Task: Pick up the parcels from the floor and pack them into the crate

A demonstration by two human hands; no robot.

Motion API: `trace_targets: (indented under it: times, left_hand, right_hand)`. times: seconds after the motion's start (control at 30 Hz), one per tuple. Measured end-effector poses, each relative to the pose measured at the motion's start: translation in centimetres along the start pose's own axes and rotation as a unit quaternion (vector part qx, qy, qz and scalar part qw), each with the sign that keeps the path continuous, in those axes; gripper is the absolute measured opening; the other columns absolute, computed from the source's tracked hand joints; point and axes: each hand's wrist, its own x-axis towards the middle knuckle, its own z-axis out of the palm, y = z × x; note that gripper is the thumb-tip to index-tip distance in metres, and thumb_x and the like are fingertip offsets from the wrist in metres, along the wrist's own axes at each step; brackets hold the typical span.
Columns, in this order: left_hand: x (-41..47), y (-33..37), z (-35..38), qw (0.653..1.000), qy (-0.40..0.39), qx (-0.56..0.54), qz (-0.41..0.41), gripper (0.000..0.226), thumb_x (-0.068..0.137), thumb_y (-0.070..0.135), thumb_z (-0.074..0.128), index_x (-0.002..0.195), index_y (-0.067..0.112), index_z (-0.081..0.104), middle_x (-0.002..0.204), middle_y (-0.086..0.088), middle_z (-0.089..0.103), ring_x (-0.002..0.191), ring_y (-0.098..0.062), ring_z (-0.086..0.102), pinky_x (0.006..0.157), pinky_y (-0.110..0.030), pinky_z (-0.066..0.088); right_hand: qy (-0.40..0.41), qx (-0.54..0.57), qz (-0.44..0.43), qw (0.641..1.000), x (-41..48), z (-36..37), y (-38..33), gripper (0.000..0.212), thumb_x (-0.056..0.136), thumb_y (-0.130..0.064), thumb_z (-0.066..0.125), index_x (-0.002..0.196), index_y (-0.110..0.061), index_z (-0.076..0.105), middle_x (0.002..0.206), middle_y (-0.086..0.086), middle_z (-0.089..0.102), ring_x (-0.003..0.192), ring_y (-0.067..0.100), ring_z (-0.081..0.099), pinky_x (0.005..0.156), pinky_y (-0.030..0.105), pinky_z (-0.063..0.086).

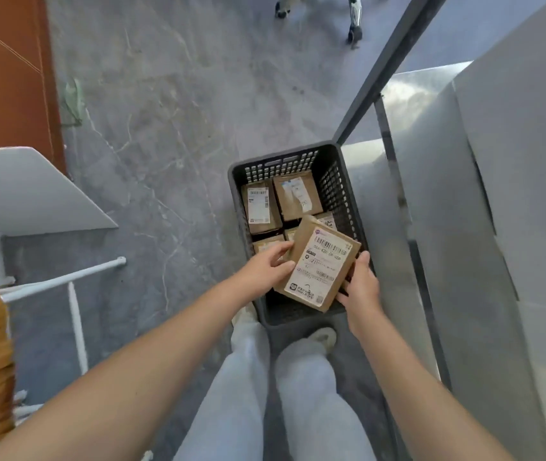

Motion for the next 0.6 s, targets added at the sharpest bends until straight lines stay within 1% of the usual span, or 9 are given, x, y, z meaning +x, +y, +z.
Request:
trace_targets:
  times: [0.07,0.1,0.17,0.2,0.27,0.3,0.37,0.47,0.6]
  left_hand:
    - [3.8,-2.3,0.7,0.999,-0.013,0.041,-0.027,0.057,0.096,0.025,0.056,0.149,0.031,0.034,0.151,0.005,0.041,0.134,-0.01,0.043,0.11,-0.041,0.041]
    - [5.6,-3.3,1.1,0.997,-0.018,0.064,-0.039,0.057,0.096,0.027,0.055,0.149,0.033,0.033,0.15,0.005,0.041,0.133,-0.01,0.044,0.11,-0.04,0.041]
    - [8.8,-5.3,1.8,0.991,-0.026,0.114,-0.058,0.055,0.097,0.03,0.052,0.148,0.037,0.032,0.149,0.007,0.042,0.131,-0.01,0.045,0.109,-0.033,0.04]
    - [10.3,-6.2,2.1,0.987,-0.03,0.14,-0.066,0.055,0.098,0.03,0.051,0.148,0.038,0.032,0.148,0.008,0.043,0.13,-0.01,0.046,0.106,-0.029,0.04]
    - [13.0,-7.8,2.7,0.979,-0.036,0.185,-0.083,0.053,0.099,0.03,0.049,0.148,0.04,0.032,0.145,0.008,0.046,0.127,-0.012,0.049,0.103,-0.029,0.042]
    - [14.3,-8.6,3.0,0.974,-0.041,0.204,-0.088,0.052,0.099,0.029,0.049,0.148,0.04,0.032,0.145,0.006,0.047,0.125,-0.013,0.05,0.103,-0.03,0.043]
    - [16.6,-10.0,3.7,0.967,-0.052,0.229,-0.095,0.052,0.101,0.026,0.046,0.148,0.04,0.031,0.144,0.005,0.049,0.122,-0.013,0.052,0.101,-0.029,0.045]
    - [19.9,-11.1,4.4,0.96,-0.068,0.255,-0.098,0.05,0.101,0.027,0.046,0.148,0.037,0.033,0.147,0.004,0.045,0.13,-0.016,0.047,0.105,-0.028,0.04]
    - [22.9,-13.2,5.8,0.932,-0.117,0.323,-0.116,0.054,0.097,0.031,0.054,0.148,0.03,0.037,0.147,0.003,0.046,0.133,-0.017,0.044,0.107,-0.027,0.035]
  right_hand:
    - [0.009,-0.023,0.017,1.0,4.2,0.6,1.6,0.043,0.097,-0.064,0.027,0.092,-0.036,0.06,0.102,-0.002,0.071,0.097,0.021,0.066,0.095,0.046,0.052]
    - [0.01,-0.022,0.027,0.999,6.1,0.9,2.5,0.045,0.096,-0.065,0.027,0.094,-0.036,0.061,0.105,0.0,0.071,0.096,0.022,0.067,0.095,0.047,0.052]
    - [0.004,-0.03,0.061,0.998,9.5,1.4,4.3,0.053,0.097,-0.062,0.027,0.115,-0.026,0.061,0.109,0.004,0.071,0.095,0.023,0.068,0.09,0.045,0.055]
    - [0.002,-0.04,0.073,0.997,11.0,1.7,5.2,0.057,0.098,-0.06,0.028,0.131,-0.021,0.052,0.115,0.006,0.068,0.098,0.024,0.067,0.09,0.044,0.055]
    - [0.015,-0.08,0.079,0.994,13.5,2.1,6.9,0.065,0.099,-0.055,0.031,0.153,-0.021,0.019,0.13,0.011,0.059,0.112,0.029,0.061,0.096,0.045,0.05]
    - [0.02,-0.101,0.075,0.992,14.7,2.2,7.8,0.069,0.1,-0.054,0.032,0.155,-0.026,0.003,0.135,0.011,0.055,0.116,0.031,0.058,0.099,0.045,0.047]
    - [0.016,-0.131,0.059,0.989,17.3,2.1,9.7,0.074,0.099,-0.054,0.036,0.152,-0.037,-0.012,0.134,0.01,0.055,0.113,0.031,0.059,0.099,0.046,0.046]
    - [-0.005,-0.141,0.068,0.988,20.8,1.9,12.0,0.077,0.097,-0.047,0.048,0.15,-0.043,-0.008,0.124,0.003,0.057,0.099,0.023,0.06,0.09,0.043,0.05]
    - [-0.014,-0.095,0.194,0.976,24.2,2.4,14.6,0.06,0.095,-0.038,0.057,0.144,-0.026,0.024,0.12,0.009,0.06,0.099,0.028,0.063,0.082,0.045,0.056]
